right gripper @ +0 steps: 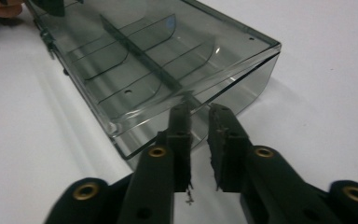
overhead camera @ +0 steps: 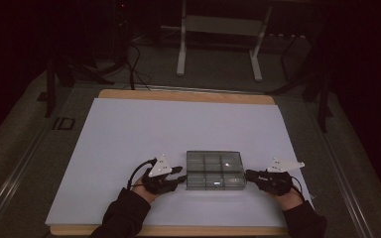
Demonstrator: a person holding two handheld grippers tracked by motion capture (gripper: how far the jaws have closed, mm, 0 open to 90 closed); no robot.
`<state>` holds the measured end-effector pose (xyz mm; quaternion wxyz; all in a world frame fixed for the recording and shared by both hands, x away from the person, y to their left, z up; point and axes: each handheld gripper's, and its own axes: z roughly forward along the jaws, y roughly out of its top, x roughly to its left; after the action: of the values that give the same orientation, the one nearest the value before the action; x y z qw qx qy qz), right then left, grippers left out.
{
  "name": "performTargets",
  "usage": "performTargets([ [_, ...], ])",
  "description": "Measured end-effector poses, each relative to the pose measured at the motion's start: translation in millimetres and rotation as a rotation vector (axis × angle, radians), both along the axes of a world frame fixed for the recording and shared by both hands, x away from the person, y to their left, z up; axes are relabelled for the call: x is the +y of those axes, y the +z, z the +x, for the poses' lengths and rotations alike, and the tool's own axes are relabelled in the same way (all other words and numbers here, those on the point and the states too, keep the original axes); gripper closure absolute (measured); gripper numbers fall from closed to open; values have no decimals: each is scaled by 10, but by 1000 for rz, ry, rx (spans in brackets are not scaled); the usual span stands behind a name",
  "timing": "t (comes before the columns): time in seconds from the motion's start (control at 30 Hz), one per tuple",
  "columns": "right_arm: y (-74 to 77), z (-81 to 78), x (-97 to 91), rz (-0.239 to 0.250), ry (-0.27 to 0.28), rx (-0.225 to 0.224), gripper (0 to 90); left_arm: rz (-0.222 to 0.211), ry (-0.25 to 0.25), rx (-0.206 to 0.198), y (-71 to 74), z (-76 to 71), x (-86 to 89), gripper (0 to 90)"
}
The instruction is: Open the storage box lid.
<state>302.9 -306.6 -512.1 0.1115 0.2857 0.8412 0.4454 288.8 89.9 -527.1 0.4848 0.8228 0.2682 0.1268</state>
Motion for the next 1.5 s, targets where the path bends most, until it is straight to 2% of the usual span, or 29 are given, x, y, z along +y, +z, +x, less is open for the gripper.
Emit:
performTargets([
  [0.33, 58, 89, 40, -2, -11, -42, 666, -8, 25, -38, 77, 108, -29, 590],
  [0.47, 102, 145, 57, -4, -17, -71, 656, -14, 27, -54, 115, 162, -41, 590],
  [0.67, 144, 239, 82, 9, -29, -85, 646, -17, 40, -94, 182, 227, -67, 591],
  [0.87, 190, 332, 110, 24, -31, -86, 647, -30, 57, -113, 220, 302, -89, 593],
  [1.33, 227, 460, 161, 33, -57, -102, 744, -50, 88, -132, 198, 435, -146, 726],
  [1.5, 214, 503, 180, 32, -70, -107, 768, -63, 126, -132, 166, 464, -175, 742],
])
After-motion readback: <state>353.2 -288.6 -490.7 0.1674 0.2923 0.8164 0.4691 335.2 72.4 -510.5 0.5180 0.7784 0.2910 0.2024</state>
